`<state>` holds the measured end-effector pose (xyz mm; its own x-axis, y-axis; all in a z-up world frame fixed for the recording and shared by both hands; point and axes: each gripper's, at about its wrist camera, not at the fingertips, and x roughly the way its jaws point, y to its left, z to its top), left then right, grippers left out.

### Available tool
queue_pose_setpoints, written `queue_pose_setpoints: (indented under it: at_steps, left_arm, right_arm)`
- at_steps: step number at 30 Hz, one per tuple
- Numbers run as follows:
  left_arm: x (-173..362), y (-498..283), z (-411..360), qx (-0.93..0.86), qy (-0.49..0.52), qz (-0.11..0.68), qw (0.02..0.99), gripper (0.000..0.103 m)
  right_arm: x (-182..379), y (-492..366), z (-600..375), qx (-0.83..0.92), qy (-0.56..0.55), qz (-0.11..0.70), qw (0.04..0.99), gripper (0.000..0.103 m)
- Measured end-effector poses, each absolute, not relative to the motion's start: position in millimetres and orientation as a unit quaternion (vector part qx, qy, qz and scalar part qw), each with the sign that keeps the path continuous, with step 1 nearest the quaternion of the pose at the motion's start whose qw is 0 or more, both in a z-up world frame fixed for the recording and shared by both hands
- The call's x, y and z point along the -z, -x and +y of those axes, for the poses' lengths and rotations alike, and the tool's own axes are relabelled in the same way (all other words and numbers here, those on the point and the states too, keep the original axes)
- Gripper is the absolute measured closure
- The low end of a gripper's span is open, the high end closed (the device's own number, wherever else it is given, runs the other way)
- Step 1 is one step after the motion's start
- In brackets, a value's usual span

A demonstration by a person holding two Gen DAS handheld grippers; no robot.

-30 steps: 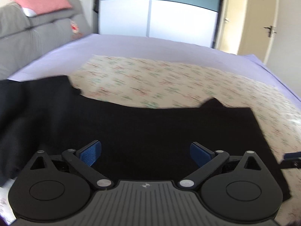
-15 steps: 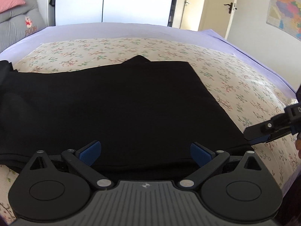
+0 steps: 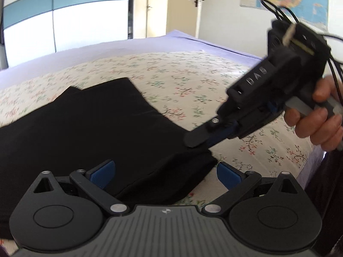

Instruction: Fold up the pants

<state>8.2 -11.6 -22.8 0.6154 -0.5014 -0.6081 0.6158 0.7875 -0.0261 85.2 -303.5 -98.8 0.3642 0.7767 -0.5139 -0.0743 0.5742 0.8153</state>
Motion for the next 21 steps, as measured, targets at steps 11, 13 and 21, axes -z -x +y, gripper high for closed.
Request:
queue_pose_setpoints:
  at_steps: [11,13,21]
  left_arm:
    - [42,-19,-51,0.235,-0.152,0.302,0.911,0.022]
    - [45,-25,-47,0.214,-0.137,0.314,0.915,0.038]
    - [44,-34,-26,0.200,-0.038,0.339,0.918,0.046]
  right_arm:
    - [78,-92,-292,-0.310,-0.351,0.475,0.745,0.087]
    - [75,-95,-291,-0.312,-0.349,0.473,0.747,0.085]
    - [77,-131,-292,-0.232,-0.301,0.458,0.804,0.060]
